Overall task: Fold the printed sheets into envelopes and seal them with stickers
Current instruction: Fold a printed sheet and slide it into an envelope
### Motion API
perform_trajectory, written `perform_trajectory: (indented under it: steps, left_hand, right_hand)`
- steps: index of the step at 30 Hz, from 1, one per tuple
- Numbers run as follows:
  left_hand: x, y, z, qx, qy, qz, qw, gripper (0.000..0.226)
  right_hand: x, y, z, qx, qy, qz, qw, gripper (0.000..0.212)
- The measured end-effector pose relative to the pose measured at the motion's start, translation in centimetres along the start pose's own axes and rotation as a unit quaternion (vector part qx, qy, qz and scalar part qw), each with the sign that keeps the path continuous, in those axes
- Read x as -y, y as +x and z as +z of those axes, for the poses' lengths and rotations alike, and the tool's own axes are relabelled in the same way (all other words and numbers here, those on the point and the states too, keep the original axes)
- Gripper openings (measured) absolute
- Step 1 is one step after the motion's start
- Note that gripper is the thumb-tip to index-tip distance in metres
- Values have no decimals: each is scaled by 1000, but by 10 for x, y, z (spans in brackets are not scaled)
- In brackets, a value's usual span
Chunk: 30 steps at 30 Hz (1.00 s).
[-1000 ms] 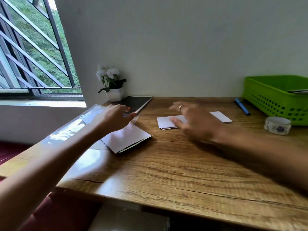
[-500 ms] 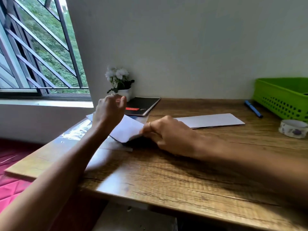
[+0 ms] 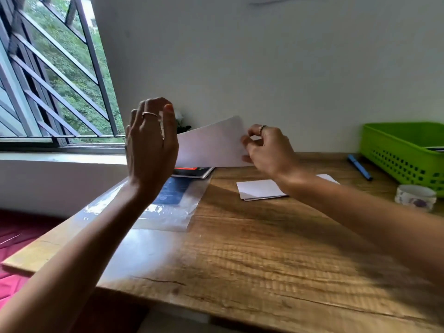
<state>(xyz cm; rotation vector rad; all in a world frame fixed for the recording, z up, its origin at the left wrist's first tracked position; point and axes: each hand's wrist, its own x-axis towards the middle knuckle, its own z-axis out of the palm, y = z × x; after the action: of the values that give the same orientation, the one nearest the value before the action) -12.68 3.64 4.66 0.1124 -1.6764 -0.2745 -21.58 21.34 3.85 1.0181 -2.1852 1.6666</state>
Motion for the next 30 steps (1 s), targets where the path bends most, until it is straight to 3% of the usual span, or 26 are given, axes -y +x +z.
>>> perform_trajectory:
  steps: [4,7,9,10,12,14,18,20,22,23,25,27,28,29,30]
  left_hand:
    - [-19,-1,9,40,22,22,999,44]
    - [-32,0,23,146,11,-19,989,77]
    - [-44,3,34,245,-48,-102,963,87]
    - [-49,5,39,300,-93,-179,932,90]
    - [-52,11,52,398,-166,-353,830,98]
    - [-45,14,68,450,-202,-465,735,106]
    - [-26,14,94,436,-355,-589,581,111]
    - [-20,9,103,398,-407,-615,545,105]
    - [-12,3,109,321,-388,-653,566,92]
    - [-5,0,113,279,-363,-654,602,80]
    - [8,-4,115,230,-260,-609,713,65]
    - [21,-8,114,274,-138,-499,811,84]
    - [26,-9,111,312,-115,-436,836,89]
    - [23,-9,106,359,-117,-385,842,83]
    - [17,-9,99,423,-126,-350,826,76]
  right_hand:
    - [-5,14,-17,-24,18,26,999,7]
    - [-9,22,-30,-48,6,28,998,22]
    - [-13,27,-38,-61,-14,14,998,28]
    - [-14,27,-41,-71,-30,2,997,30]
    - [-16,28,-46,-92,-73,-41,992,30]
    - [-17,23,-51,-99,-113,-102,983,25]
    - [-26,5,-52,-37,-144,-180,972,16]
    - [-33,-6,-49,15,-168,-196,966,17]
    - [-41,-13,-45,84,-178,-191,962,23]
    - [-45,-17,-44,117,-195,-186,956,27]
    - [-54,-20,-41,167,-234,-177,941,32]
    - [-61,-21,-38,217,-239,-153,934,35]
    - [-62,-20,-37,242,-239,-148,929,35]
    - [-63,-20,-36,264,-238,-148,923,34]
    - [-63,-19,-37,280,-236,-148,918,33]
